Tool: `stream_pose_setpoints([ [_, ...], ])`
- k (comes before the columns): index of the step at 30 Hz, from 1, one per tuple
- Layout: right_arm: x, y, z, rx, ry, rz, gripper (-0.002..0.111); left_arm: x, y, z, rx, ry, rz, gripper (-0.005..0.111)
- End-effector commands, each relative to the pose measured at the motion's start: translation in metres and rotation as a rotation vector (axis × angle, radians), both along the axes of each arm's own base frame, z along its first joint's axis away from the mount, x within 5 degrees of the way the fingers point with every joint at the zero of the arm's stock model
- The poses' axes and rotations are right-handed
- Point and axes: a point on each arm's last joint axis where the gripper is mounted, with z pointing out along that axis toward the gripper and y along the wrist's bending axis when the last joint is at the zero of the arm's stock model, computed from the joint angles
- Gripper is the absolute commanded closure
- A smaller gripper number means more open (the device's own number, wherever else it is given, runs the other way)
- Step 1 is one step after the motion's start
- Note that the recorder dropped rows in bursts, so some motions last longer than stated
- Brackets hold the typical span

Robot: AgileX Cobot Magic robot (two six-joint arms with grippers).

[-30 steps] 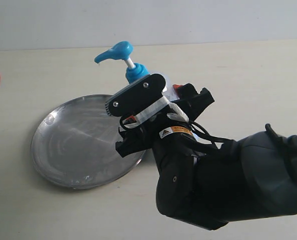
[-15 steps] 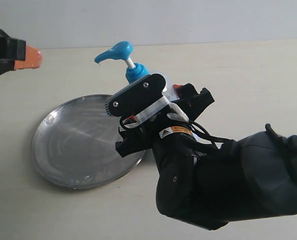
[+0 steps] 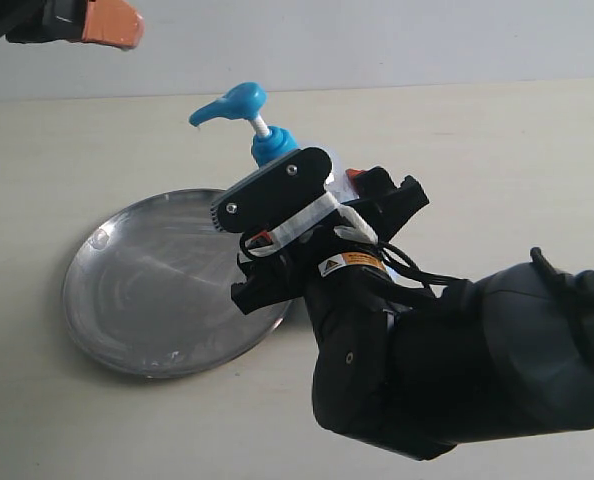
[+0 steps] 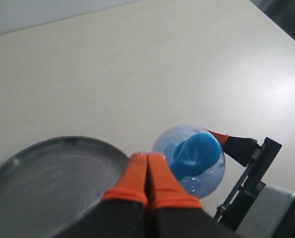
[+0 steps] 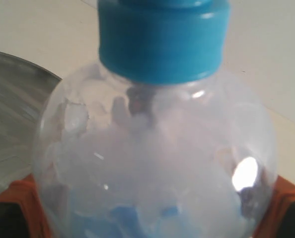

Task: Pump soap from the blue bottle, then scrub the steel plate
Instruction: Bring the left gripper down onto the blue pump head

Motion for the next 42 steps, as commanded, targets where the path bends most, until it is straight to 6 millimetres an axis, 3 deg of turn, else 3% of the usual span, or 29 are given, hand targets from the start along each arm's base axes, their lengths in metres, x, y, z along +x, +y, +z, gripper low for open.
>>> stream_pose_setpoints([
  [1, 0.003, 0.003, 0.01, 0.0, -0.07, 0.011, 0.108, 0.005, -0.01, 0.002, -0.044, 0.012, -0.064, 0.107],
  [14, 0.003, 0.003, 0.01, 0.0, -0.07, 0.011, 0.108, -0.001, -0.02, 0.004, -0.125, 0.039, -0.2, 0.107],
  [42, 0.003, 0.005, 0.012, -0.007, -0.086, 0.036, 0.108, 0.021, -0.033, -0.027, -0.142, 0.134, -0.237, 0.107],
])
